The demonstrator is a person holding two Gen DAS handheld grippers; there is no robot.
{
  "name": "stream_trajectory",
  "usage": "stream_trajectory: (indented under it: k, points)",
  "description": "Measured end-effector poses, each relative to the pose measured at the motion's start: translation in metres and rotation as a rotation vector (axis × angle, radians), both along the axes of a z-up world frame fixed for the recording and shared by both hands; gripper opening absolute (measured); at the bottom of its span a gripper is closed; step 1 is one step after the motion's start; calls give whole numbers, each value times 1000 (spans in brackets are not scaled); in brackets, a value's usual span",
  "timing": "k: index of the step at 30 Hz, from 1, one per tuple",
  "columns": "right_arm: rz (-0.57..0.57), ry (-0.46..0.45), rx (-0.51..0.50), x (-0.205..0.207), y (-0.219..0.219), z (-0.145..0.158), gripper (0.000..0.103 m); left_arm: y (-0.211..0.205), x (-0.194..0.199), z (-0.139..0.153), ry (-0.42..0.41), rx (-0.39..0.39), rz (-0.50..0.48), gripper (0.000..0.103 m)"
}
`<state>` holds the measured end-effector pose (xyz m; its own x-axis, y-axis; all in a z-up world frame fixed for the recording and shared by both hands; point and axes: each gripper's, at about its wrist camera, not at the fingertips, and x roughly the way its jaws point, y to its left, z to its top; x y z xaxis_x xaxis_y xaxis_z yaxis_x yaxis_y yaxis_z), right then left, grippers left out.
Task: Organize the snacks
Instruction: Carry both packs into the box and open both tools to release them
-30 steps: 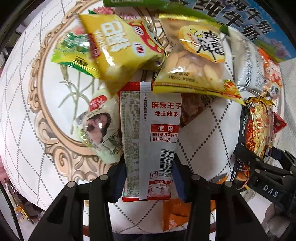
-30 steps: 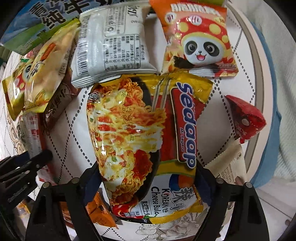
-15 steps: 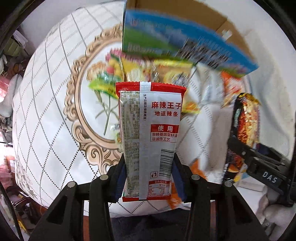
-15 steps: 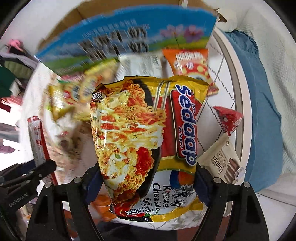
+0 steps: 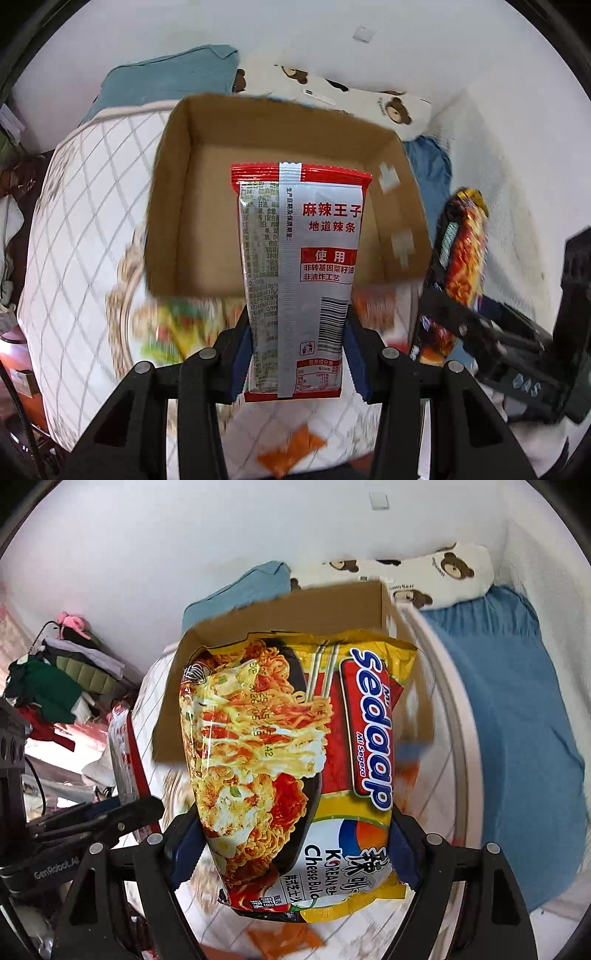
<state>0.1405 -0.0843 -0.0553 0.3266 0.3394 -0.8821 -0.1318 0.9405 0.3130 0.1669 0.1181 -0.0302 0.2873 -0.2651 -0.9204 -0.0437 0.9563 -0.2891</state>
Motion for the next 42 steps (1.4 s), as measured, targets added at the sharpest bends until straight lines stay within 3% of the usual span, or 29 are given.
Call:
stream_trajectory:
  k: [4, 8, 13, 17, 20, 21, 22, 24, 33, 42]
  points:
    - [8, 43, -11, 68, -7, -3, 86, 1, 71, -29, 74, -30, 24, 42]
    - [26, 111, -54, 149, -5, -29, 86, -11, 122, -61, 160, -16, 25, 42]
    - [58, 161, -110, 199, 15, -60, 86, -17, 172, -84, 234, -6, 42, 42]
    - [67, 200, -120, 231, 22, -89, 86, -21, 183, -92, 256, 9, 28, 44]
    - [68, 220, -110, 236, 30, -95, 86, -22, 197, -100, 266, 45, 35, 51]
    - [65, 238, -115, 241, 31, -101, 87, -20, 197, -102, 260, 55, 43, 60]
    - [64, 252, -119, 240, 32, -103, 89, -19, 199, -103, 261, 58, 45, 78]
    - [57, 257, -116, 234, 31, -104, 98, -18, 201, -106, 268, 58, 50, 93]
    - [59, 236, -124, 217, 22, -87, 98, -10, 181, -95, 218, 96, 65, 95]
    - [46, 159, -161, 183, 7, -61, 98, -12, 138, -56, 67, 146, 80, 95]
